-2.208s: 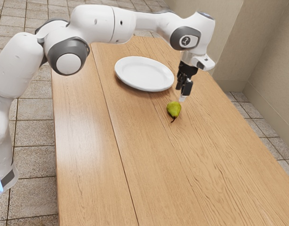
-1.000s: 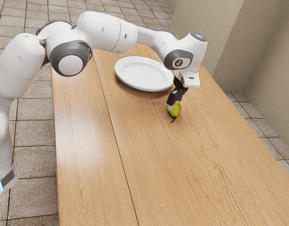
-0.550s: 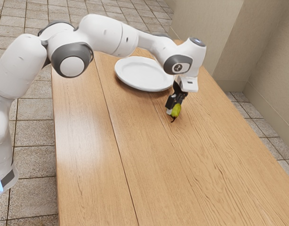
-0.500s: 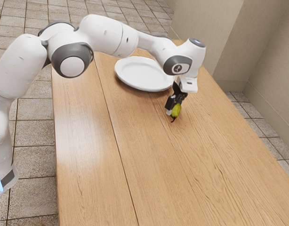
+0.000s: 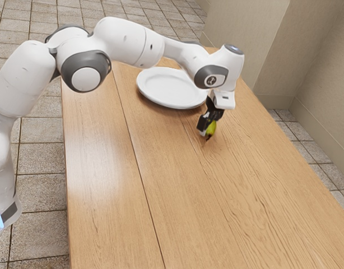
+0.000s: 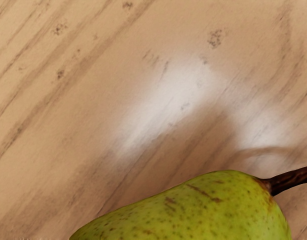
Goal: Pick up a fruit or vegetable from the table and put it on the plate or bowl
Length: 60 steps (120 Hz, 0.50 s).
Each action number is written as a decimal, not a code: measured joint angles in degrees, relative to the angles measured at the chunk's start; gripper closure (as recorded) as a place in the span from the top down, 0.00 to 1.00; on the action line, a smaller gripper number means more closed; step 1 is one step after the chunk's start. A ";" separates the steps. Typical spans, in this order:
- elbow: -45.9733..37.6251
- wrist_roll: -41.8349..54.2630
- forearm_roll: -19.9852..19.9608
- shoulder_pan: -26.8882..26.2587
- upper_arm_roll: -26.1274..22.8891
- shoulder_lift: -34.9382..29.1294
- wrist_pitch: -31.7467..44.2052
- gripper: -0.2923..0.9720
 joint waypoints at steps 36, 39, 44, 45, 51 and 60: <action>1.04 0.34 0.21 0.01 1.00 -2.95 0.13 0.39; 1.11 0.34 0.26 0.01 1.18 -3.29 0.14 0.38; 1.16 0.34 0.34 0.01 1.44 -3.85 0.15 0.37; 1.17 0.34 0.35 0.01 1.49 -3.95 0.16 0.37; 1.50 0.32 0.44 0.10 2.29 -4.48 0.16 0.36; 1.67 0.28 0.57 0.36 3.36 -5.02 0.19 0.34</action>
